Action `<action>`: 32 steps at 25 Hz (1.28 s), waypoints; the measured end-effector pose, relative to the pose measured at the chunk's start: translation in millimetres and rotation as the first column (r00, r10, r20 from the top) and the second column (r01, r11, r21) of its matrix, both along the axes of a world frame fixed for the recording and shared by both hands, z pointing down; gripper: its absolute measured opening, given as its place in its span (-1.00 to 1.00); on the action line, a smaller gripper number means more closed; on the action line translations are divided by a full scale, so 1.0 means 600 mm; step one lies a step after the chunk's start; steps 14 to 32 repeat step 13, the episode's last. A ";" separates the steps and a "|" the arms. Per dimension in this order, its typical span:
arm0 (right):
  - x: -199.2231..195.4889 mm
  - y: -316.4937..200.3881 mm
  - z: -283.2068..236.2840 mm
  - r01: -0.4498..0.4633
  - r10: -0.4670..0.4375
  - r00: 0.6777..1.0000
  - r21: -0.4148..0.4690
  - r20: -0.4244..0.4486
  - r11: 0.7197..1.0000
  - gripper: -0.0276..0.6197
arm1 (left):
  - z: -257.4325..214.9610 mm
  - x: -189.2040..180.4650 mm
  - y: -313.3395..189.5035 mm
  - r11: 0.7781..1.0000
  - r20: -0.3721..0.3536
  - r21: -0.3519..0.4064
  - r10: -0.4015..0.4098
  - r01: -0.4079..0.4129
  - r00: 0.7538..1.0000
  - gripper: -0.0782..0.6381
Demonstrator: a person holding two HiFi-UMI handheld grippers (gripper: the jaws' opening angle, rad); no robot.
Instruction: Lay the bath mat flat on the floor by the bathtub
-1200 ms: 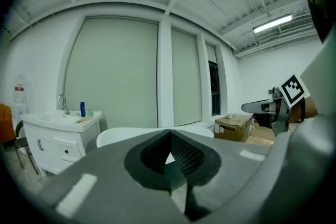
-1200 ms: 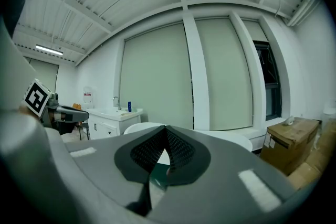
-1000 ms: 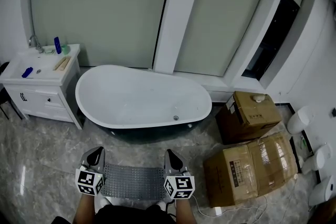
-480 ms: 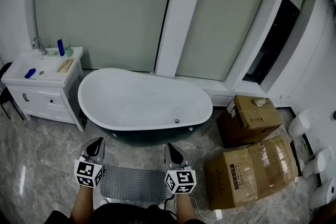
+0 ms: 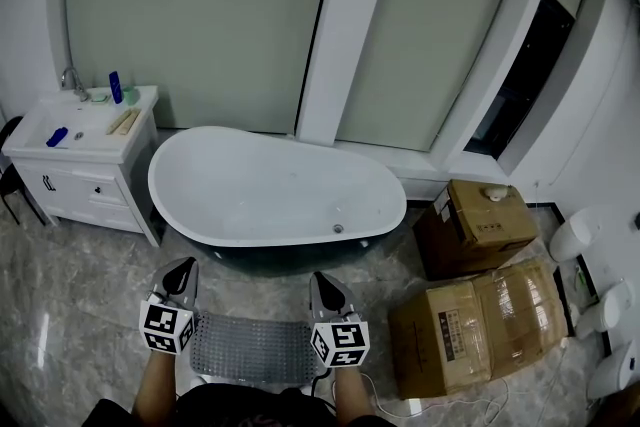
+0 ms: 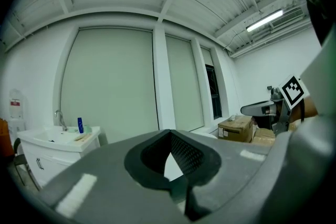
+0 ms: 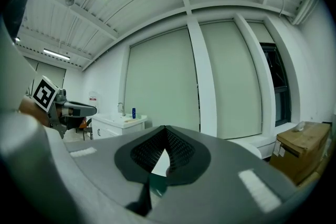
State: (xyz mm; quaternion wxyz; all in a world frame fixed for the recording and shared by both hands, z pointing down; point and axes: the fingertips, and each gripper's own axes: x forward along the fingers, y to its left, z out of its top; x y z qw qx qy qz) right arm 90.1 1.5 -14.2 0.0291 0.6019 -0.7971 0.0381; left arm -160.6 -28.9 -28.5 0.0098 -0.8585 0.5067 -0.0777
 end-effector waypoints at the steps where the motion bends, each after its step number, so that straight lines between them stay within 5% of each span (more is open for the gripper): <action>1: -0.001 -0.002 0.000 0.001 -0.001 1.000 -0.001 -0.003 1.000 -0.84 | -0.001 0.000 -0.001 1.000 0.003 0.003 0.002 -0.002 1.000 -0.77; 32: -0.009 -0.014 0.001 0.011 -0.011 1.000 -0.013 -0.018 1.000 -0.84 | -0.005 0.004 -0.005 1.000 0.030 -0.009 0.011 -0.010 0.999 -0.77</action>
